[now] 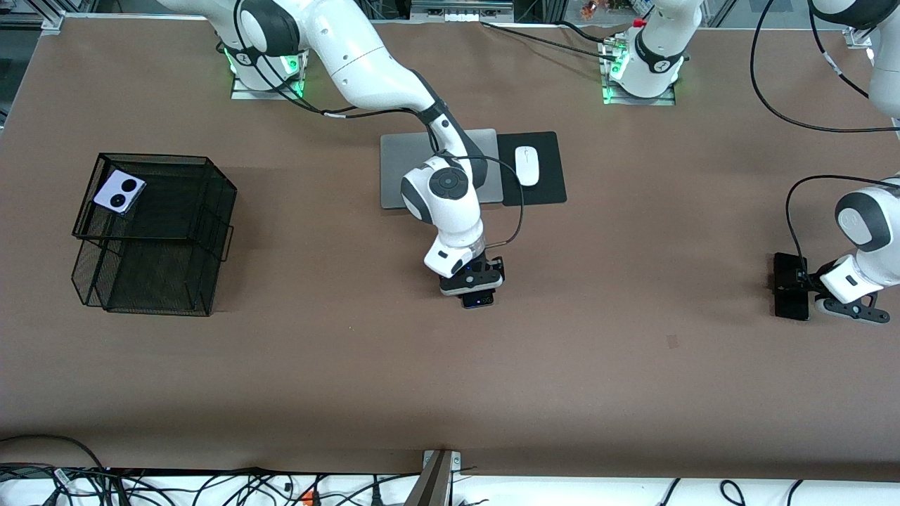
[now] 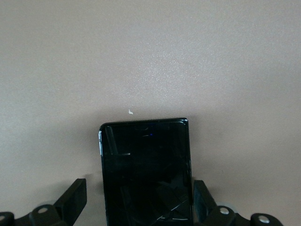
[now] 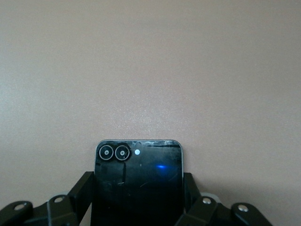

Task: Place phones with both arms
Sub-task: 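Lift the flip phone with the right gripper while the left grasps the black phone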

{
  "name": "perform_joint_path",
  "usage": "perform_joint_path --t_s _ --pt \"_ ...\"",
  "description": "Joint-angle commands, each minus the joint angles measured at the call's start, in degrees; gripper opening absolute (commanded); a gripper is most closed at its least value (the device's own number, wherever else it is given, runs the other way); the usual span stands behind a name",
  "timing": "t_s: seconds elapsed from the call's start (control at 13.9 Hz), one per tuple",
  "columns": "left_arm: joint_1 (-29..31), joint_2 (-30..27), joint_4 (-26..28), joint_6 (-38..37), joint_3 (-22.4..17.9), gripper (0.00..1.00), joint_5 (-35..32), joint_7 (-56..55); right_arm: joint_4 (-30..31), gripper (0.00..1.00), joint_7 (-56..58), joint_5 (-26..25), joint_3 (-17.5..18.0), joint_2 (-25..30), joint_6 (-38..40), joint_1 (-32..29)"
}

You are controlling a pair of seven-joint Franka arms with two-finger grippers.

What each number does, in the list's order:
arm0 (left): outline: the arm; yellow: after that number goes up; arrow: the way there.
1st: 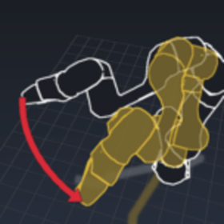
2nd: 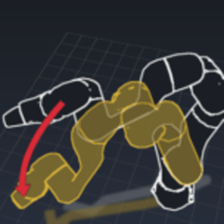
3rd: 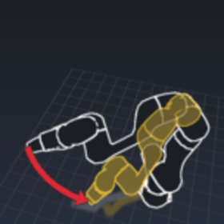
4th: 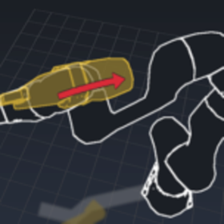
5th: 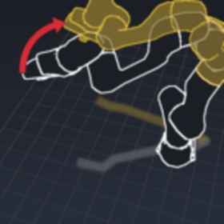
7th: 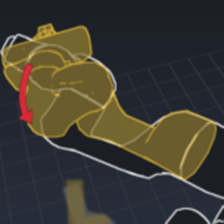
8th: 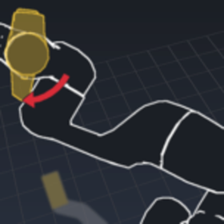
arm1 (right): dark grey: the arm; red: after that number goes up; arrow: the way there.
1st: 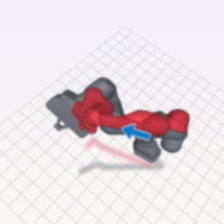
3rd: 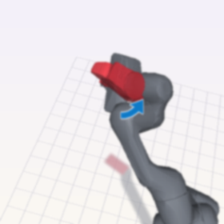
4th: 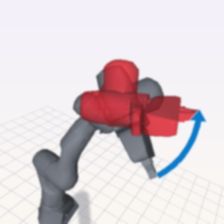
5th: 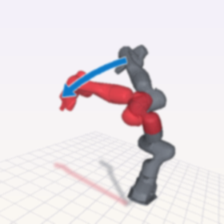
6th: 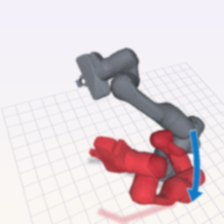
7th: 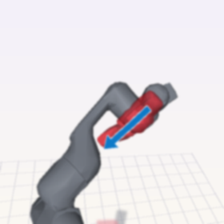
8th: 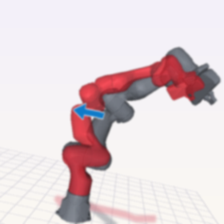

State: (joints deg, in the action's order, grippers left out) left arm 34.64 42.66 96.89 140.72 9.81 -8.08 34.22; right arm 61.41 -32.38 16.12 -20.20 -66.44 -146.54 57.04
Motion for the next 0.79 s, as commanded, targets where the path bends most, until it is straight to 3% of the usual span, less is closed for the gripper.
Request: perform_joint_path --t_s 0.0,0.58,0.72 --pt "0.2 0.1 0.4 0.7 0.3 1.00 -0.9 0.1 -1.8 0.19 0.8 -1.0 -0.1 -0.3 6.5 -1.5" --pt "0.2 0.1 1.3 0.9 0.3 1.00 -0.9 0.1 -1.7 0.19 9.3 -0.6 0.2 16.1 29.9 -8.8" --pt "0.2 0.1 1.3 0.9 0.3 1.00 -0.9 0.1 1.8 0.19 11.3 -0.7 -1.0 21.2 33.4 -11.1"
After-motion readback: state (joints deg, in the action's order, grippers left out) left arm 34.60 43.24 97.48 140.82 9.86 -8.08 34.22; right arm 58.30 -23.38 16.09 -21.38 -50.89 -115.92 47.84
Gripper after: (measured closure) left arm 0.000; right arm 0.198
